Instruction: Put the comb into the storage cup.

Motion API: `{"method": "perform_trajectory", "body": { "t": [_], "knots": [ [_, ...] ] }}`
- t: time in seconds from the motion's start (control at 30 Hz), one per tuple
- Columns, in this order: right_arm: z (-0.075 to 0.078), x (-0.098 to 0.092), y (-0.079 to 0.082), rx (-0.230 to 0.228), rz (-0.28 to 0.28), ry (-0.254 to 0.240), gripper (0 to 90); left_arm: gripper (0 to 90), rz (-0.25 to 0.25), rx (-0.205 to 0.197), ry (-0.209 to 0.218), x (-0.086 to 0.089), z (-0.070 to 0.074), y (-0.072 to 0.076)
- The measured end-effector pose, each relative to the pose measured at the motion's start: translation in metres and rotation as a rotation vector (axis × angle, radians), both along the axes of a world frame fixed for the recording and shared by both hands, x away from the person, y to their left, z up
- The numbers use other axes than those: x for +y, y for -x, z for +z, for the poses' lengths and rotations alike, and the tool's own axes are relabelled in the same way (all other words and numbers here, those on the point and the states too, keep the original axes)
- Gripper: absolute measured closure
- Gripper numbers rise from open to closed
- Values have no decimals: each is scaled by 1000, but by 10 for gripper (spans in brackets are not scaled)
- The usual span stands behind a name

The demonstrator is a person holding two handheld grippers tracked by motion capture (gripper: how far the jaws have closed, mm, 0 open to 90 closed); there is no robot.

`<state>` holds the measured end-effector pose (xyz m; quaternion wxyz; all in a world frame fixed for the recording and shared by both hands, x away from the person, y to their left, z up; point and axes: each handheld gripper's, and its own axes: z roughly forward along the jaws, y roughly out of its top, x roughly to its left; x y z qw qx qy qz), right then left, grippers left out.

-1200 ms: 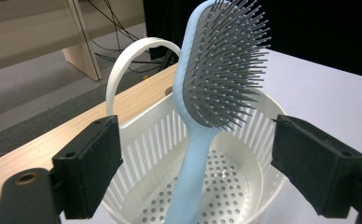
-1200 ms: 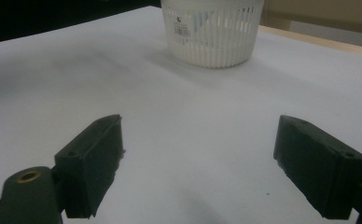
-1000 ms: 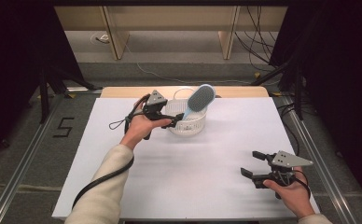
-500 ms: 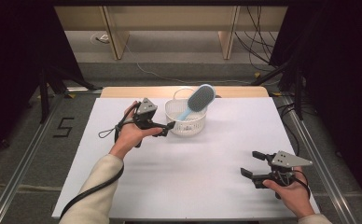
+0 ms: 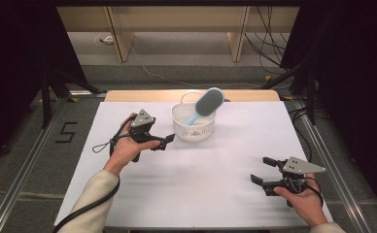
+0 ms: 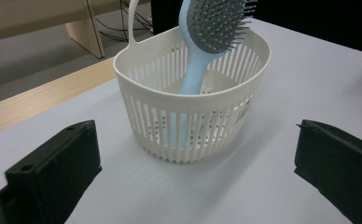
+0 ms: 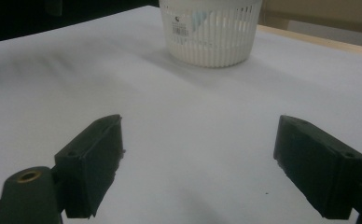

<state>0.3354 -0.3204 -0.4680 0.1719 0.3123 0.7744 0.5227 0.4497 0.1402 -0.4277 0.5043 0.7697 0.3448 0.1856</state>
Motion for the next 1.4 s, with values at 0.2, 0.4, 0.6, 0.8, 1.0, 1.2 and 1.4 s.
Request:
{"method": "perform_trajectory", "body": {
  "t": [0.2, 0.4, 0.6, 0.8, 1.0, 1.2, 1.4],
  "knots": [
    [0, 0, 0, 0, -1, 0, 165, 0, 17, -7, 1, 9, -1, 10],
    [0, 0, 0, -2, -1, 1, 165, 0, 18, -20, 2, 12, -2, 23],
    [1, 0, 0, -3, 0, 2, 165, 0, 17, -24, -7, 15, -4, 32],
    [1, 0, 0, -3, 0, 2, 165, 0, 26, -28, -7, 20, -6, 39],
    [1, 0, 0, -6, 2, 5, 165, 0, 36, -23, -4, 26, -9, 47],
    [1, 0, 0, -6, 3, 3, 165, 0, 48, -31, -30, 30, -13, 56],
    [1, 0, 0, -2, 2, 1, 165, 0, 56, -44, -46, 36, -15, 64]
  ]
}}
